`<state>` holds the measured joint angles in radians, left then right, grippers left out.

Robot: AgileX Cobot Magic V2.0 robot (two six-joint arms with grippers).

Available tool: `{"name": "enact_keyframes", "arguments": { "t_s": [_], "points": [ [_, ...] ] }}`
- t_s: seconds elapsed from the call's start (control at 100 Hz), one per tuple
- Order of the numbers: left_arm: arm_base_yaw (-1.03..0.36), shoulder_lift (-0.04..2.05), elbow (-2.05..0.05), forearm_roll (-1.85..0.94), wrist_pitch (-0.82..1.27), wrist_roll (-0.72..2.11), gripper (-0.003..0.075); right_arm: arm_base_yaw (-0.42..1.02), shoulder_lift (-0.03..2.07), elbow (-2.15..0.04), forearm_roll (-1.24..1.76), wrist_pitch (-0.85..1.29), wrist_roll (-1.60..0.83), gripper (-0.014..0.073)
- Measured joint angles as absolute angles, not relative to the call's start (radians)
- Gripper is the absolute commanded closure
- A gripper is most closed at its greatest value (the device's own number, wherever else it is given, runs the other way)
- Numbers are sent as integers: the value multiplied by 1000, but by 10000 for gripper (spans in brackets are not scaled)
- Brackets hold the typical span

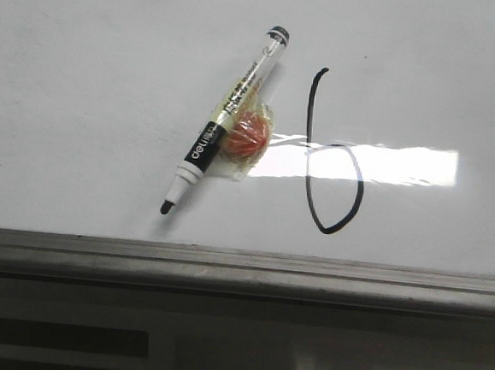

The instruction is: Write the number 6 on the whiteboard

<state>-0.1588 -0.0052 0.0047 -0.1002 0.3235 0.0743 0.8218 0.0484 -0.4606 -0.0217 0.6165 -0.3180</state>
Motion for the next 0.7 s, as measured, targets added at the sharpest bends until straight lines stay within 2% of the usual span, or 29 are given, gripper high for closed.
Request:
{"name": "enact_keyframes", "arguments": {
  "t_s": [0.24, 0.43, 0.57, 0.7],
  "points": [
    [-159, -5, 5, -100, 323, 74, 739, 822, 46, -456, -22, 618, -318, 657],
    [-159, -5, 5, -100, 323, 74, 739, 775, 44, -376, -144, 605, -318, 657],
    [-159, -5, 5, -100, 323, 72, 739, 608, 44, -259, -115, 480, -318, 658],
    [-159, -5, 5, -100, 323, 72, 739, 384, 44, -167, 30, 343, -318, 661]
  ]
}}
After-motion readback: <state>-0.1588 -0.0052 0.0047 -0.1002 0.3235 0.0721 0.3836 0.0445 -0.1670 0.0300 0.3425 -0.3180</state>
